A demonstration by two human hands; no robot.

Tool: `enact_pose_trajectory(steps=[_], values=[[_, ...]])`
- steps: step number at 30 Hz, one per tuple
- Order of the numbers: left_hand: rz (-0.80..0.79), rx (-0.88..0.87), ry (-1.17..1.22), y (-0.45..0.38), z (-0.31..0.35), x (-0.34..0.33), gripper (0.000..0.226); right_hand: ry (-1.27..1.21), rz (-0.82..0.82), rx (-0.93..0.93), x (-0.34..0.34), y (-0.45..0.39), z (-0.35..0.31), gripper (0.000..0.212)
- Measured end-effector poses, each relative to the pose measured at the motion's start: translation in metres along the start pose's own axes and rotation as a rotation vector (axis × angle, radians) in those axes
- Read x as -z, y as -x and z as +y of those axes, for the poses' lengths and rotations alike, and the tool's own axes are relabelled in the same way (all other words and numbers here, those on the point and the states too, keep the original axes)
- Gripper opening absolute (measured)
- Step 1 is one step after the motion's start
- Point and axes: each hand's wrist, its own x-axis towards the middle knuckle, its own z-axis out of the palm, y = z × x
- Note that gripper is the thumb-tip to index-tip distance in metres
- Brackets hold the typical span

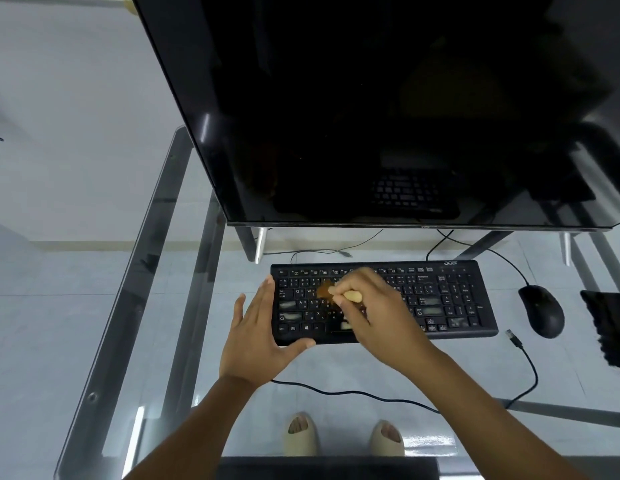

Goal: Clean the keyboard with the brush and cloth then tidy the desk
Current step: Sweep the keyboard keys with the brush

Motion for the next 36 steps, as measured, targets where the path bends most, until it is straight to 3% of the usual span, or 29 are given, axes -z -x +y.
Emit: enact_pose_trajectory(steps=[3,7,11,14,16,18,22,24,26,28,32,33,36], values=[[-0.001,-0.004,-0.010,0.000,-0.002,-0.001,0.114,-0.028,-0.155,-0.016,-0.001,0.001,-0.006,0.005],[-0.004,-0.005,-0.004,-0.001,-0.002,-0.002,0.114,0.032,0.015,0.000,0.001,-0.002,-0.005,0.004],[0.001,-0.011,-0.009,0.000,-0.002,-0.001,0.114,-0.016,-0.147,-0.008,0.000,0.003,-0.006,0.004],[-0.005,-0.002,-0.012,-0.001,0.000,0.000,0.114,-0.016,0.039,-0.013,-0.001,0.002,-0.003,0.004],[-0.013,0.004,-0.007,-0.001,0.001,0.001,0.114,-0.070,0.024,-0.092,-0.001,0.002,0.003,0.006],[-0.024,0.001,-0.008,0.000,0.000,0.001,0.115,-0.274,-0.069,-0.232,0.001,0.002,0.004,0.008],[-0.045,0.031,0.025,-0.001,-0.001,0.003,0.116,-0.468,0.073,-0.431,0.020,-0.006,0.021,0.005],[-0.051,0.041,0.072,-0.002,0.000,0.006,0.117,-0.211,0.135,-0.356,0.032,-0.011,0.036,0.006],[-0.053,0.053,0.119,-0.004,0.003,0.009,0.116,0.019,0.327,-0.207,0.041,-0.014,0.044,0.004],[-0.038,0.075,0.123,-0.009,0.007,0.010,0.114,0.006,0.427,-0.145,0.046,-0.012,0.044,0.006],[-0.009,0.012,-0.001,-0.022,0.020,0.011,0.117,-0.323,0.035,-0.358,0.045,-0.007,0.046,0.006],[-0.022,-0.023,-0.016,-0.026,0.028,0.011,0.117,-0.308,0.078,-0.387,0.045,-0.006,0.049,0.006],[-0.072,-0.112,-0.027,-0.036,0.052,0.009,0.119,-0.156,0.425,-0.355,0.053,-0.005,0.060,0.008]])
